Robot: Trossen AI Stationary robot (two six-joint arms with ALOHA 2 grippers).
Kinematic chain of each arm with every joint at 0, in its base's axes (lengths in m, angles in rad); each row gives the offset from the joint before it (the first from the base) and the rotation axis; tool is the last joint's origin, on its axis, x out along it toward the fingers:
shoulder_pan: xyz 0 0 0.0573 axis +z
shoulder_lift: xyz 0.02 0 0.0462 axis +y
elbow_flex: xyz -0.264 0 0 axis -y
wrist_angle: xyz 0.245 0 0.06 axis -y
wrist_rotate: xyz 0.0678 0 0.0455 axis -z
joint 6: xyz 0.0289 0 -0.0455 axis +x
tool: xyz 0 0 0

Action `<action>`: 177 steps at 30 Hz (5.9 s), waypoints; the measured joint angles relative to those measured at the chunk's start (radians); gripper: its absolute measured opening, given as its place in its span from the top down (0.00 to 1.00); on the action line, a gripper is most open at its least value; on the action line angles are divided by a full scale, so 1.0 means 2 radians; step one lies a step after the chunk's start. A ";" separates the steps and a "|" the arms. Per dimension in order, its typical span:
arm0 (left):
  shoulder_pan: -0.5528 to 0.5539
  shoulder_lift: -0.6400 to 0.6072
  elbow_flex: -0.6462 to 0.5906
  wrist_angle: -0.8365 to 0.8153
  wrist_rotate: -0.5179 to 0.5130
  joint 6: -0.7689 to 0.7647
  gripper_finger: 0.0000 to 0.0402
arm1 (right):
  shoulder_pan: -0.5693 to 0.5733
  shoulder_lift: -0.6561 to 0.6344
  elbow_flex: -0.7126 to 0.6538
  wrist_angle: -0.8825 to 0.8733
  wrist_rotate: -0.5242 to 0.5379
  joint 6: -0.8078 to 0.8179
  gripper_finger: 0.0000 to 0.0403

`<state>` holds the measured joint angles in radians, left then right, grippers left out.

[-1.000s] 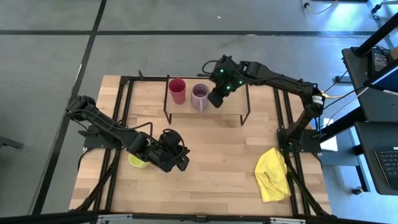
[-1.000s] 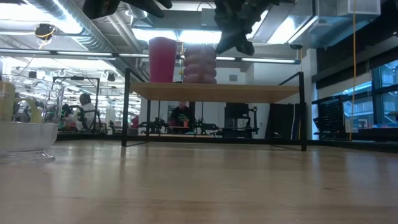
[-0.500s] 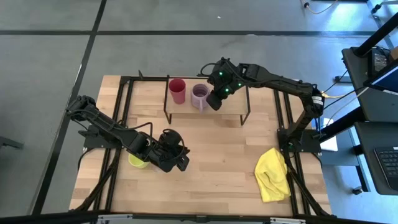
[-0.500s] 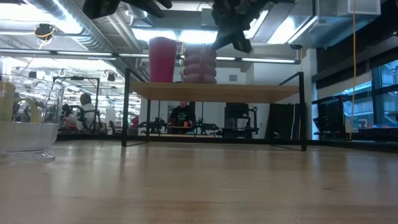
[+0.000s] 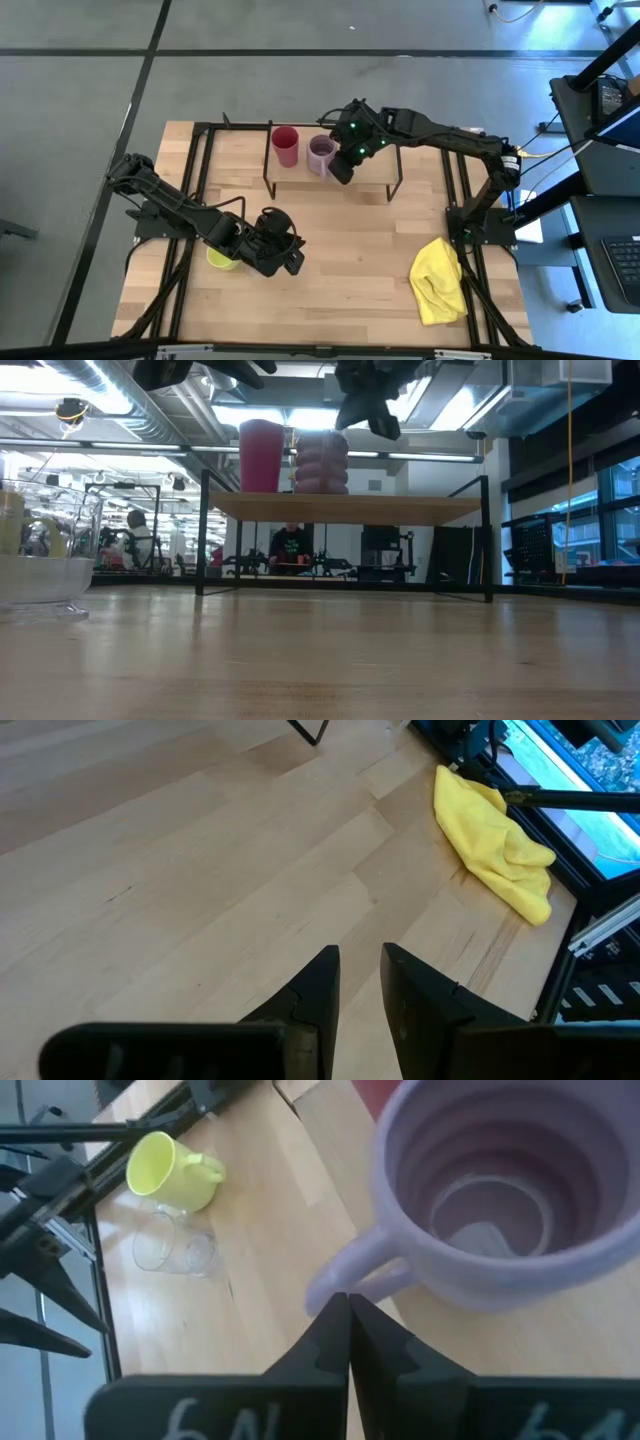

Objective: Stack small to large cups/mugs on shelf
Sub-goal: Put the violet mug on the shelf, then put the yellow mug on the shelf

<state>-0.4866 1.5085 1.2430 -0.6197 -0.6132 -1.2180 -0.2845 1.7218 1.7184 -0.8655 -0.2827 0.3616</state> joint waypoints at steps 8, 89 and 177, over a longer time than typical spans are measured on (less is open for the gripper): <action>0.000 0.000 0.000 0.000 0.000 0.006 0.82 | 0.011 0.000 0.000 0.020 0.001 0.012 0.99; -0.006 0.000 0.000 0.000 0.011 0.024 0.82 | 0.007 0.005 0.000 -0.028 0.138 0.007 0.99; -0.080 -0.261 -0.208 -0.327 0.274 -0.225 0.76 | -0.043 -0.064 0.000 0.209 -0.126 0.047 0.47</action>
<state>-0.6460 0.9863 0.8274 -1.2745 -0.0642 -1.6672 -0.3699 1.5940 1.7187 -0.4483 -0.5353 0.4564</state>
